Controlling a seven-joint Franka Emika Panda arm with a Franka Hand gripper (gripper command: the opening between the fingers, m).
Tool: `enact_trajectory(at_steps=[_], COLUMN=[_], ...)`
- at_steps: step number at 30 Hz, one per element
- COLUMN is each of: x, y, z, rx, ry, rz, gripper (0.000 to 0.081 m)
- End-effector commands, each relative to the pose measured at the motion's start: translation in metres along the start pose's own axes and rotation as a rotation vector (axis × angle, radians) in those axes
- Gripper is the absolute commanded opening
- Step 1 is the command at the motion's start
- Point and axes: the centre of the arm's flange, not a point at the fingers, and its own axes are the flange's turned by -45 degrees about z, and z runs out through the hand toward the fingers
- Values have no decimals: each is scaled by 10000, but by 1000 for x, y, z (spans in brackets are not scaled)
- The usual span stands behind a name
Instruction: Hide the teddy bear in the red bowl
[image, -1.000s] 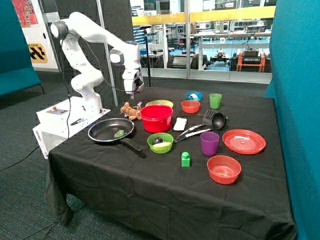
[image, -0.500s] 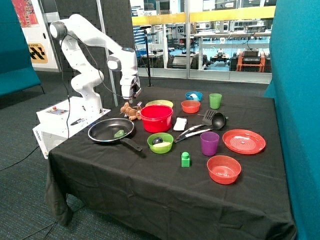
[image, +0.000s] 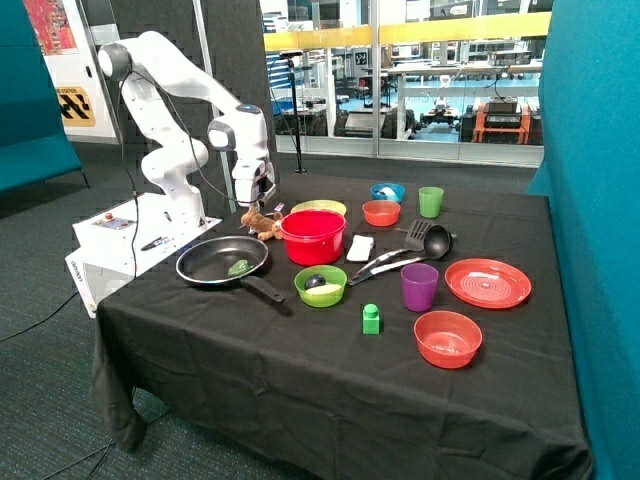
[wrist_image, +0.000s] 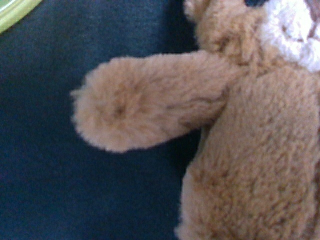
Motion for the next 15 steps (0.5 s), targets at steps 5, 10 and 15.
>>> enact_trajectory(at_steps=[5, 10, 15], x=[10, 11, 6], y=[-7, -4, 2], z=[-2, 3, 15], rx=[1, 1, 1], ry=[-5, -5, -5], rz=[-53, -36, 189], gripper=[720, 731, 772])
